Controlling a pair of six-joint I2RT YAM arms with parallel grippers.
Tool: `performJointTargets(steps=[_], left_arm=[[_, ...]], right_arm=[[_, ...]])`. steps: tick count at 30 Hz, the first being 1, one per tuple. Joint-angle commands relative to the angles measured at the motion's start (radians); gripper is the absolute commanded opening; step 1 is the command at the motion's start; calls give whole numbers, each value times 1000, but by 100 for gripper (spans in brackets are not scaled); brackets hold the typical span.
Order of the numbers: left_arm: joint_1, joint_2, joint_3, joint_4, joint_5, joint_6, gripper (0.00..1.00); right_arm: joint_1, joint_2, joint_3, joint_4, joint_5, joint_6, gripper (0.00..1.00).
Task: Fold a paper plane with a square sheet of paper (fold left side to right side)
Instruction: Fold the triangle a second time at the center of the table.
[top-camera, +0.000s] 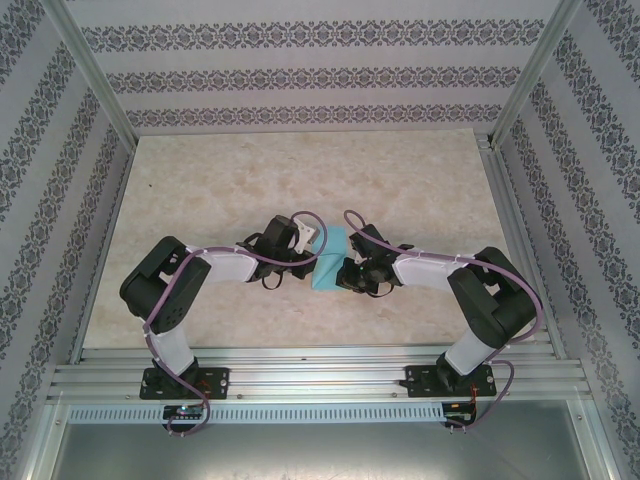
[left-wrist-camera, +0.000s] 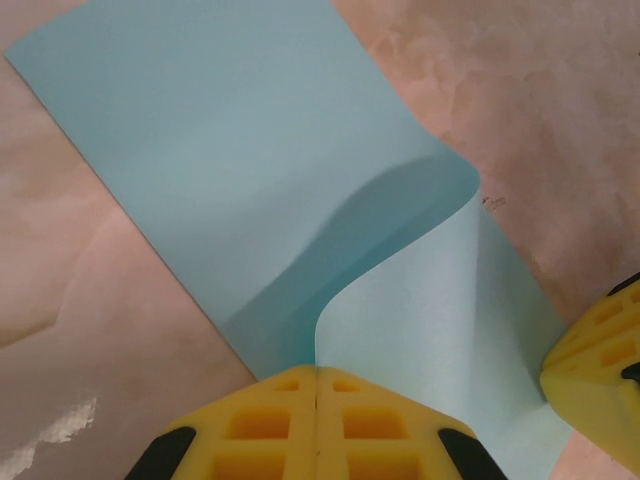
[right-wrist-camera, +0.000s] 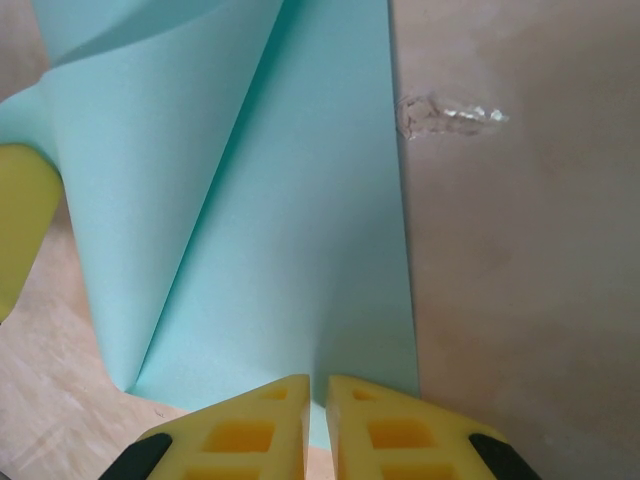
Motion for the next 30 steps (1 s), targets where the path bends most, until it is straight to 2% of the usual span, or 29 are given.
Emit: performJointTargets(steps=[1, 30], left_arm=[[-5, -17, 0, -17, -18, 24, 0], [-6, 11, -30, 4, -14, 14, 0]], right_arm=[[11, 32, 0, -60, 38, -19, 15], [11, 38, 1, -63, 36, -20, 15]])
